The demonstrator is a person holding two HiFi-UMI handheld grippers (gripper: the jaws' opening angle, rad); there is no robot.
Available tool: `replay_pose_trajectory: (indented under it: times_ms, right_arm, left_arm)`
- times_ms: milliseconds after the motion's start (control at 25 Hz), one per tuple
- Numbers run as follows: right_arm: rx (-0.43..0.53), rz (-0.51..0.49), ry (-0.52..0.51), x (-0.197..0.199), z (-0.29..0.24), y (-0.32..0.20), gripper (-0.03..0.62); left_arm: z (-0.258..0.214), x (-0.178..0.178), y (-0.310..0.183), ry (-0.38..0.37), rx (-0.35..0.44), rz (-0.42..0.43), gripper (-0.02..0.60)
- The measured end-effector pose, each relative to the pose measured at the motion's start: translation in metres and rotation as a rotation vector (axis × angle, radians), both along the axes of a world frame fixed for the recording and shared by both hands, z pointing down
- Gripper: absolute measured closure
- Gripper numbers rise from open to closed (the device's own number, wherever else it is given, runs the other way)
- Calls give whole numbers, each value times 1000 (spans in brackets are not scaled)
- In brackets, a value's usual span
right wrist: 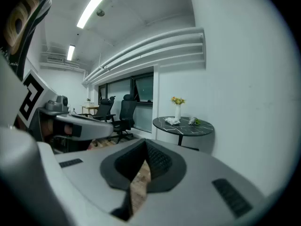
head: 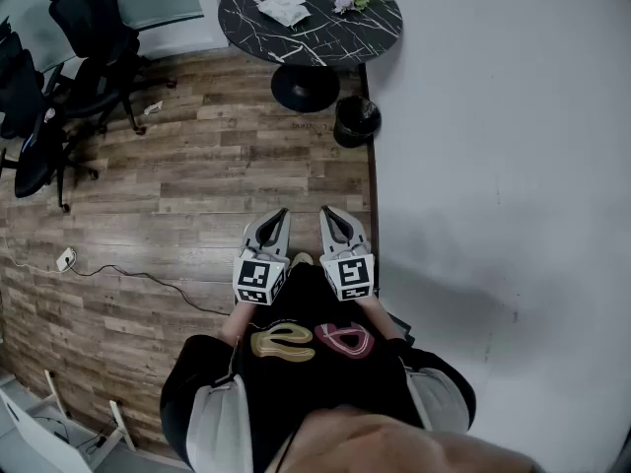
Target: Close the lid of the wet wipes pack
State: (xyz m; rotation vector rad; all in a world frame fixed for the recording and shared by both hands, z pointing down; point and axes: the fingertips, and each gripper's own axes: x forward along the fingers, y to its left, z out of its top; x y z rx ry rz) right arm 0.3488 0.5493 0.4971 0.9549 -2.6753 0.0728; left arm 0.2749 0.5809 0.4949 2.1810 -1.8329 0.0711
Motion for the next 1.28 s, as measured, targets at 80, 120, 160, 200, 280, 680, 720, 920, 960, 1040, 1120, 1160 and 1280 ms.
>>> replay_pose_trajectory:
  times_ms: [80,120,160,200,280,680,720,920,960,1040,1120,1160,1280]
  right_arm:
    - [2,-2,-1,-5,0,-1,585]
    - [3,-5,1,-8,0,-2,585]
    - [2,-9,5,-11,1,-2,585]
    - [1,-14,10,-13,2,-2,585]
    - [-9,-15,17,-18,6,-5,585]
    - [-47,60,-44,-49,-2,-44,583]
    - [-49,72,-47,-53,-3,-49,583]
    - [-44,120,-51,-78,-8,-72,583]
    - [-41,129,-49,-84,-8,-76,583]
    - [-37,150,-44,-96,-7,-84,583]
    - [-27,168,-43,-109,-8,-94,583]
    - [-21,175,-43,-117,-9,-99,583]
    - [-10,197,-44,-139,-10,-109,583]
  left_arm:
    - [0,-8,0,2,-2,-12,563]
    - [1,-11,0,1,-4,-17,563]
    - [2,-15,0,0,-6,-21,563]
    - [3,-18,0,-2,-9,-24,563]
    - [5,-24,-2,-3,-15,-26,563]
    - [3,-69,-34,10,-24,7,563]
    - [4,-74,-38,11,-25,14,563]
    - [3,-105,-69,0,-31,64,563]
    - [2,-111,-74,-2,-33,78,563]
    - [1,-124,-85,-3,-30,103,563]
    - [0,-138,-97,-3,-20,121,563]
    - [0,-146,-102,-3,-18,126,563]
    - [4,-170,-112,-5,-31,146,563]
